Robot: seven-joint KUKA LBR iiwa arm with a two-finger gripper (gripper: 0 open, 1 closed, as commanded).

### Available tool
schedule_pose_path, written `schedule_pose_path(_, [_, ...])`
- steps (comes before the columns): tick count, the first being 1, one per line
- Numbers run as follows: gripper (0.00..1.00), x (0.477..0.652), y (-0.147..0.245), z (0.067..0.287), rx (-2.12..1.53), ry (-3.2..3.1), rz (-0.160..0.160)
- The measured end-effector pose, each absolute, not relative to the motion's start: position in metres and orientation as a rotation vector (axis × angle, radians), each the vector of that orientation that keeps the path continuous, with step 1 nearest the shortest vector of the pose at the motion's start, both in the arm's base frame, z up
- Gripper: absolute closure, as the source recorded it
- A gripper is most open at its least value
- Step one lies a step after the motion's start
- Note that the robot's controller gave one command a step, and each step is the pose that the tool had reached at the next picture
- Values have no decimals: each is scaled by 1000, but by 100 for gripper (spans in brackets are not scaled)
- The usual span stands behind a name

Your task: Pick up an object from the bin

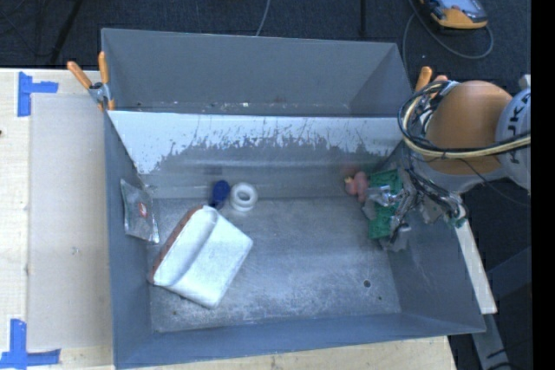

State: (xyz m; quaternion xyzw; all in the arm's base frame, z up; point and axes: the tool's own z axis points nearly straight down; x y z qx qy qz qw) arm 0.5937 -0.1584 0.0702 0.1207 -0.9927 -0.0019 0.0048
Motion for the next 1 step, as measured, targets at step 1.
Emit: schedule_pose_path(1, [100, 575, -148, 212, 352, -3131, 4])
